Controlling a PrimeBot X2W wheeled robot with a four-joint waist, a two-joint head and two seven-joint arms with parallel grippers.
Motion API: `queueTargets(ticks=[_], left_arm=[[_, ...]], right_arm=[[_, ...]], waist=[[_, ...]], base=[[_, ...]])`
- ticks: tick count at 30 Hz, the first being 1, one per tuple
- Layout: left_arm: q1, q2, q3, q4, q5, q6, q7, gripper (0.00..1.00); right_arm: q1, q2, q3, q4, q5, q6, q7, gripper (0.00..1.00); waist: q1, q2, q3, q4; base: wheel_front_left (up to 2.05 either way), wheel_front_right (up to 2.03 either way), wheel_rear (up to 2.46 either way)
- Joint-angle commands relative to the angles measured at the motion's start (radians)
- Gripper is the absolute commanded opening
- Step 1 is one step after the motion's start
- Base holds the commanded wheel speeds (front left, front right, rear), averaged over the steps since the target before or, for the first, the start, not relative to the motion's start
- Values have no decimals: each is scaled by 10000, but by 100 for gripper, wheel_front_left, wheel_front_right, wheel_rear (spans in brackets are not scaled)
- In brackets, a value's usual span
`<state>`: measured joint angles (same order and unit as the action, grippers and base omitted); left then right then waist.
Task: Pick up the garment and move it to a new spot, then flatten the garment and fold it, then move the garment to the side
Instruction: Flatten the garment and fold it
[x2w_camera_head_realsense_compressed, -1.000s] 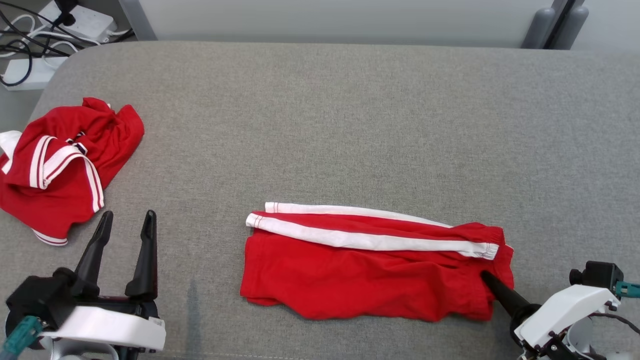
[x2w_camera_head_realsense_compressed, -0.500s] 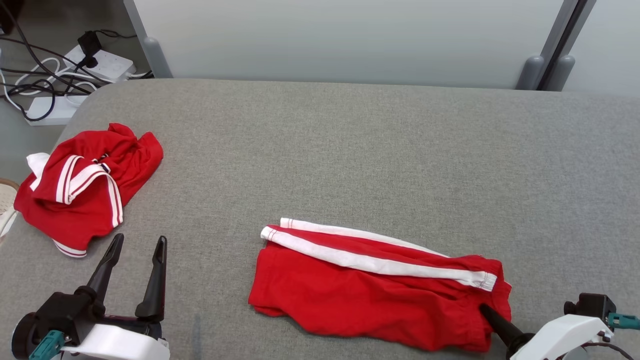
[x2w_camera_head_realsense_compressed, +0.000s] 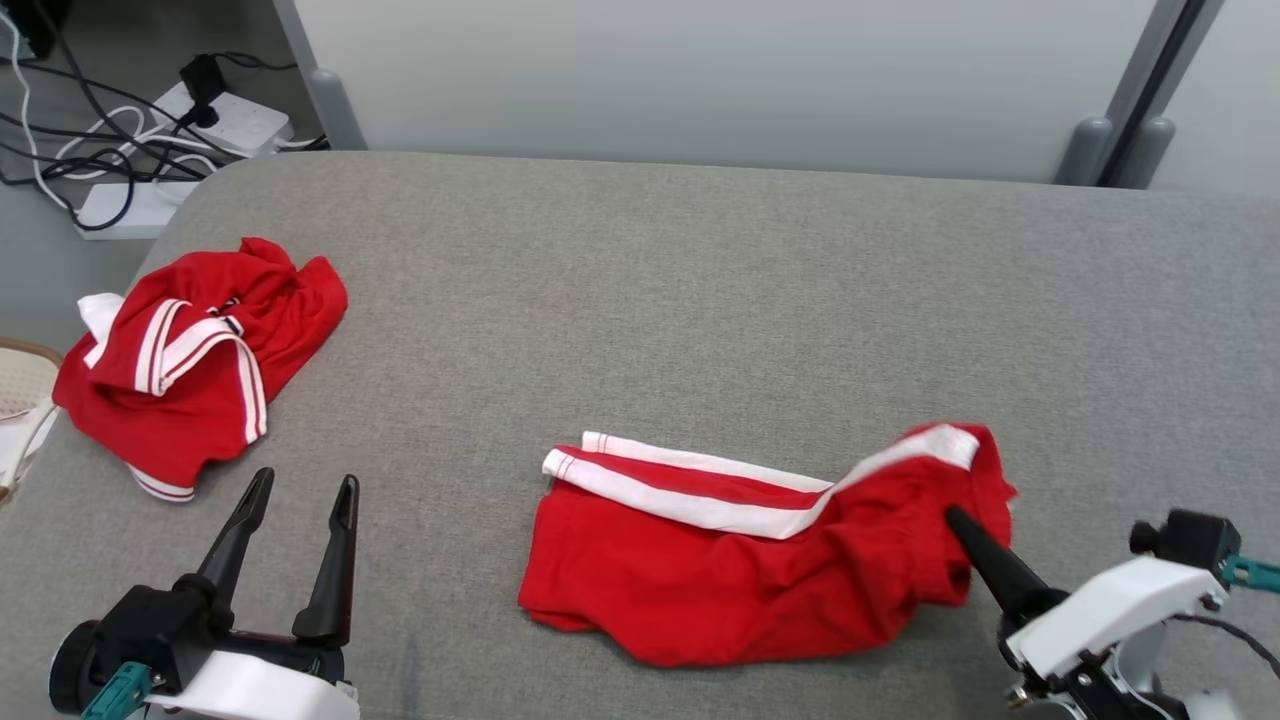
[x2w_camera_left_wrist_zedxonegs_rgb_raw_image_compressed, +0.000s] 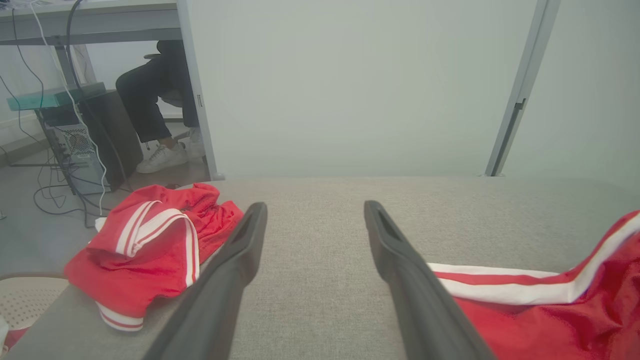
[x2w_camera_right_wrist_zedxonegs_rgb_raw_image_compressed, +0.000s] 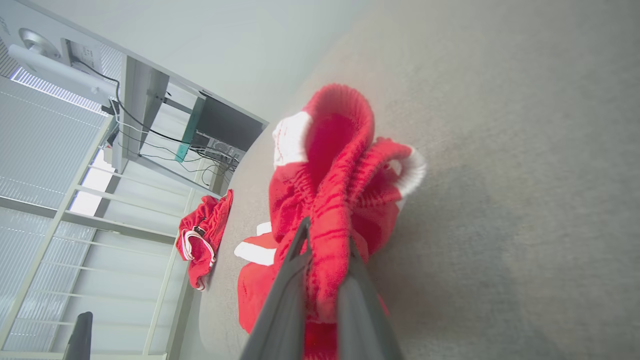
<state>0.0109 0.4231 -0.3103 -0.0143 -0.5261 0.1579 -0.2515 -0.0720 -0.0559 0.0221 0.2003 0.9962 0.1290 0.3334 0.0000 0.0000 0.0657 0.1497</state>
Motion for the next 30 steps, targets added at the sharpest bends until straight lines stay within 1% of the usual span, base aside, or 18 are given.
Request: queueTargets(ticks=[1,5,9,11,13,19,22,23,25,26,27,28,30], left_arm=[[-578,189,389,-233,123,-81,-102,100],[-703,93,341,-237,178,-120,-102,100],[-835,-25,331,-222,228,-157,-102,100],[-885,-91,312,-189,236,-195,-102,100],[-951,-165,270,-145,263,-254,-102,100],[-1173,-395,116,56,368,-445,-102,100],[-1266,-499,90,168,441,-538,-103,100],[-1266,-499,90,168,441,-538,-103,100],[-1303,-551,91,244,477,-594,-103,100],[-1326,-575,102,266,499,-623,-103,100],[-1342,-600,114,295,518,-649,-103,100],[-1357,-623,128,324,536,-675,-103,100],[-1381,-668,162,376,576,-719,-103,100]], right_arm=[[-432,6,356,-517,109,17,-119,0],[-615,47,1312,-1232,293,17,-177,0],[-919,53,2556,-1233,831,17,-797,0],[-1222,53,3122,-889,921,17,-1308,0],[-1568,54,3713,-442,1348,17,-1814,0],[-2779,55,5360,1358,2104,17,-2971,0],[-3336,55,6034,2170,2512,17,-3417,0],[-3336,55,6034,2170,2512,17,-3417,0],[-3686,56,6432,2690,2765,17,-3691,0],[-3851,56,6660,2893,2931,17,-3757,8],[-4007,56,6876,3058,3102,17,-3834,42],[-4160,56,7080,3186,3249,17,-3947,100],[-4427,56,7493,3342,3552,17,-4134,100]], waist=[[0,0,21,79],[0,0,89,284],[0,0,169,499],[0,0,202,616],[0,0,230,743],[0,0,280,1114],[0,0,317,1240],[0,0,317,1240],[0,0,348,1292],[0,0,369,1312],[0,0,389,1329],[0,0,408,1342],[0,0,429,1348]], base=[[0,0,0],[0,0,0],[0,0,0],[0,0,0],[0,0,0],[0,0,0],[0,0,0],[0,0,0],[0,0,0],[0,0,0],[0,0,0],[0,0,0],[0,0,0]])
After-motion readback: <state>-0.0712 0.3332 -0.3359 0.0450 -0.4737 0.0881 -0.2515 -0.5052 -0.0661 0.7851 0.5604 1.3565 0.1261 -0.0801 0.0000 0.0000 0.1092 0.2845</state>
